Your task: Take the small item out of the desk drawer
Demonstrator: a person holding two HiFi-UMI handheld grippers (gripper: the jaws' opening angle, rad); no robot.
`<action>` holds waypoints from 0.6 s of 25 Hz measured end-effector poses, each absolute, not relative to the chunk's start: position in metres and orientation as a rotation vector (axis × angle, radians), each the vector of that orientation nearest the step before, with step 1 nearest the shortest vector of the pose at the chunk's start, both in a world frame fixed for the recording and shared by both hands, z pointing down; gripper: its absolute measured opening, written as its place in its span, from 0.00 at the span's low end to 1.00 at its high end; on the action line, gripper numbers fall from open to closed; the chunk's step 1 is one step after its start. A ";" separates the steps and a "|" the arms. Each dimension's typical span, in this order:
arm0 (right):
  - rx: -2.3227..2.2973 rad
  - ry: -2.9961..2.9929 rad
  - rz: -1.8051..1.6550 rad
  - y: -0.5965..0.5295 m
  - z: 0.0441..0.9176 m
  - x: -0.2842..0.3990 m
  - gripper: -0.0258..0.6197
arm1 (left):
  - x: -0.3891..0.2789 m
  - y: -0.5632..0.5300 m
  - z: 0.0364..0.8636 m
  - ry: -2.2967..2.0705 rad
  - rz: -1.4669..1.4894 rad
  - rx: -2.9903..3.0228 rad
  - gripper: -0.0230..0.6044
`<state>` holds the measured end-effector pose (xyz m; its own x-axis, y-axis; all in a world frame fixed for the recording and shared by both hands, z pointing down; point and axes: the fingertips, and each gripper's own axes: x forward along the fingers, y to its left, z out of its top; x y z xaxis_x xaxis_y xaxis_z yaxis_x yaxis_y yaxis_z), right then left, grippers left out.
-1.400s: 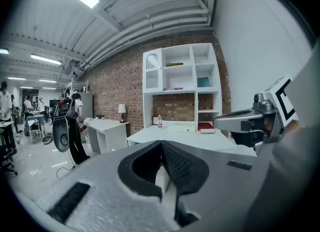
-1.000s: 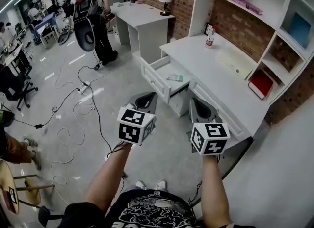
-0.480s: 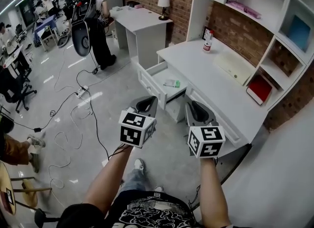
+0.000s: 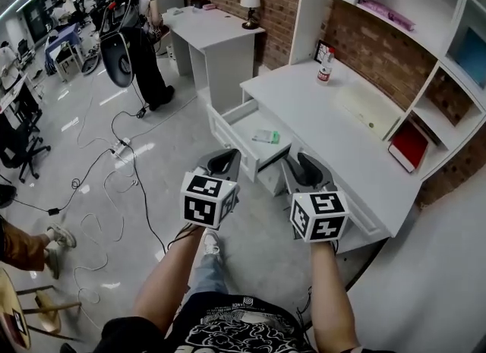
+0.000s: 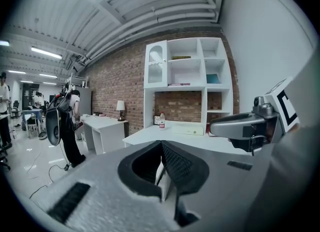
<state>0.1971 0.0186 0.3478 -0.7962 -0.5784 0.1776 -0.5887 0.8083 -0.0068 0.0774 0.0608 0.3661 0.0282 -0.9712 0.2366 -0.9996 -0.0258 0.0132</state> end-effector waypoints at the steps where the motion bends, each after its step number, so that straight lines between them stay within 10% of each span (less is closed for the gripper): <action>1: 0.924 -2.821 0.096 0.011 0.349 0.189 0.28 | 0.070 0.053 0.368 -2.052 0.239 2.120 0.05; 15: 1.041 -2.729 0.165 -0.116 0.350 0.070 0.36 | -0.053 -0.089 0.362 -1.906 0.279 2.228 0.05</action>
